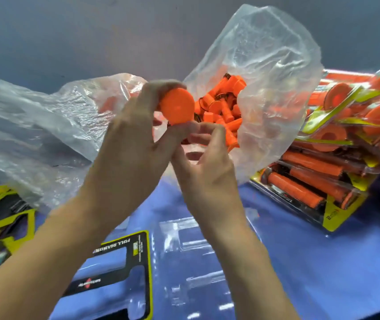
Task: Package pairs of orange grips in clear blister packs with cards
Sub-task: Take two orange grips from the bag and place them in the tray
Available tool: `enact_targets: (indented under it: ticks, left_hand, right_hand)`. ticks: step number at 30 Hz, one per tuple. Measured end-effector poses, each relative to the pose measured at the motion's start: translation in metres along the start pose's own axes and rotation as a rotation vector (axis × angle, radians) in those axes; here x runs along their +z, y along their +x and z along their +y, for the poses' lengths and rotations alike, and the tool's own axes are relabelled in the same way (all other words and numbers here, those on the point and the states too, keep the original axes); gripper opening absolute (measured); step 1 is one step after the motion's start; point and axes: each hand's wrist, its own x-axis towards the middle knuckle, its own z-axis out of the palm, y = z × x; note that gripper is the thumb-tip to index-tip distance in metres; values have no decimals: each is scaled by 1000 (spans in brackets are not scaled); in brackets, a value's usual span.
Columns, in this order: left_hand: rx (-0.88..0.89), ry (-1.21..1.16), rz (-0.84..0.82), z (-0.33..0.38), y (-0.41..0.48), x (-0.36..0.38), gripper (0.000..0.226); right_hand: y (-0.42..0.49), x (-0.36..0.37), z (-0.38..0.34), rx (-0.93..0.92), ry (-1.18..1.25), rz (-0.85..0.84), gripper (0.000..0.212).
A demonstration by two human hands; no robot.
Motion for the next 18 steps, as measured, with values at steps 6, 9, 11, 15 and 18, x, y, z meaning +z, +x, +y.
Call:
enact_targets:
  ticks: [6, 9, 11, 15, 18]
  left_hand:
    - [76, 95, -94, -1, -58, -61, 52]
    - [-170, -15, 37, -21, -83, -81, 49]
    - [-418, -178, 121, -36, -96, -89, 40]
    - [-596, -305, 189, -55, -112, -97, 27]
    - [-570, -248, 193, -58, -118, -104, 23]
  right_hand:
    - [-33, 44, -16, -410, -74, -143, 11]
    - [-42, 58, -22, -134, 126, -227, 20]
    - [-47, 64, -23, 143, 315, -344, 25]
    - [-51, 76, -25, 302, 524, -428, 25]
    - [-63, 89, -25, 384, 605, -534, 25]
